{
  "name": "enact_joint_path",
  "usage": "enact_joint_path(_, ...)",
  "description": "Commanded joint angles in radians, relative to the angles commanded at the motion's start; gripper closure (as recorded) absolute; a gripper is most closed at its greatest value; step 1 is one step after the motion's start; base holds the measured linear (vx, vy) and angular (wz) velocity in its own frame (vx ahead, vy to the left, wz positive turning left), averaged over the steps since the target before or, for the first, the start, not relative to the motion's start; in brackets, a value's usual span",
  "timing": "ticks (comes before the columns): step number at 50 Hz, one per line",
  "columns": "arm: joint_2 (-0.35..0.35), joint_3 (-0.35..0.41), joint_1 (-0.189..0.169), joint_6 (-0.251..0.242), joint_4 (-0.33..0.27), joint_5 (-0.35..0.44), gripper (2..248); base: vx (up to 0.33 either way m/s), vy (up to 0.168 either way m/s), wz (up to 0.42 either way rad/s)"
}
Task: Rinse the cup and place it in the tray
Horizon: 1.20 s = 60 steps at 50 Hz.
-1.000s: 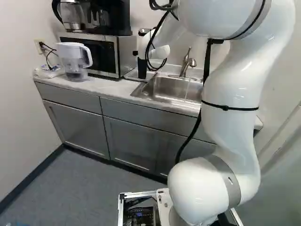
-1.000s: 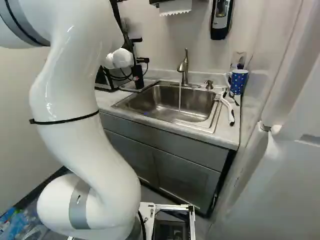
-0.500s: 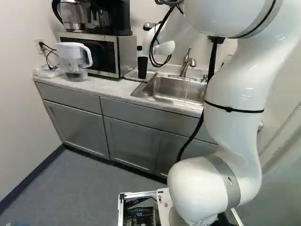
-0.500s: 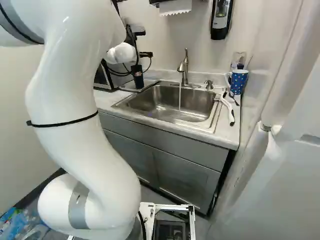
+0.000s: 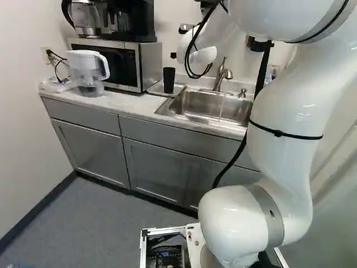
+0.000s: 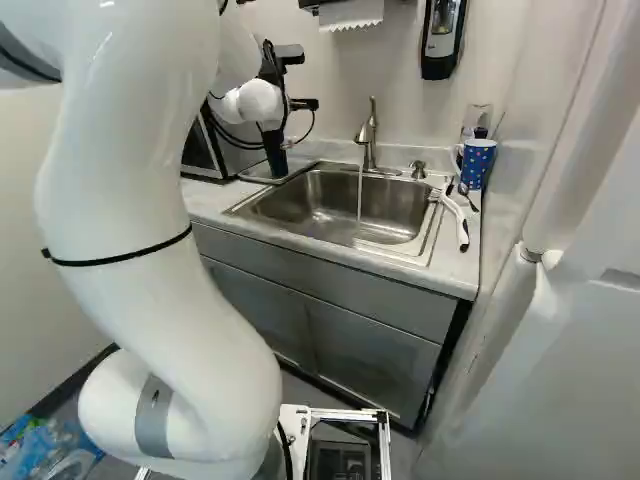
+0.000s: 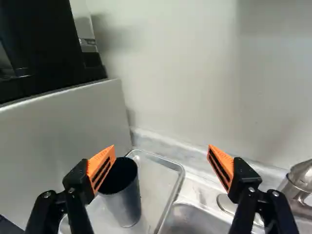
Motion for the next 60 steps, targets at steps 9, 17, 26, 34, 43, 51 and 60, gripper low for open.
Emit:
enact_joint_path(9, 0.018, 0.02, -0.024, 0.0, 0.0, 0.0, 3, 0.0, 0.0, 0.0)
enact_joint_path(17, 0.033, 0.036, -0.045, 0.0, 0.0, 0.0, 3, 0.0, 0.0, 0.0)
enact_joint_path(26, 0.048, 0.052, -0.069, 0.0, 0.0, 0.0, 3, 0.0, 0.0, 0.0)
enact_joint_path(34, 0.059, 0.064, -0.091, 0.0, 0.0, 0.0, 3, 0.0, 0.0, 0.0)
enact_joint_path(43, 0.071, 0.077, -0.115, 0.0, 0.0, 0.0, 3, 0.0, 0.0, 0.0)
enact_joint_path(51, 0.08, 0.086, -0.138, 0.0, 0.0, 0.0, 3, 0.0, 0.0, 0.0)
enact_joint_path(60, 0.085, 0.092, -0.161, 0.0, 0.0, 0.0, 3, 0.0, 0.0, 0.0)
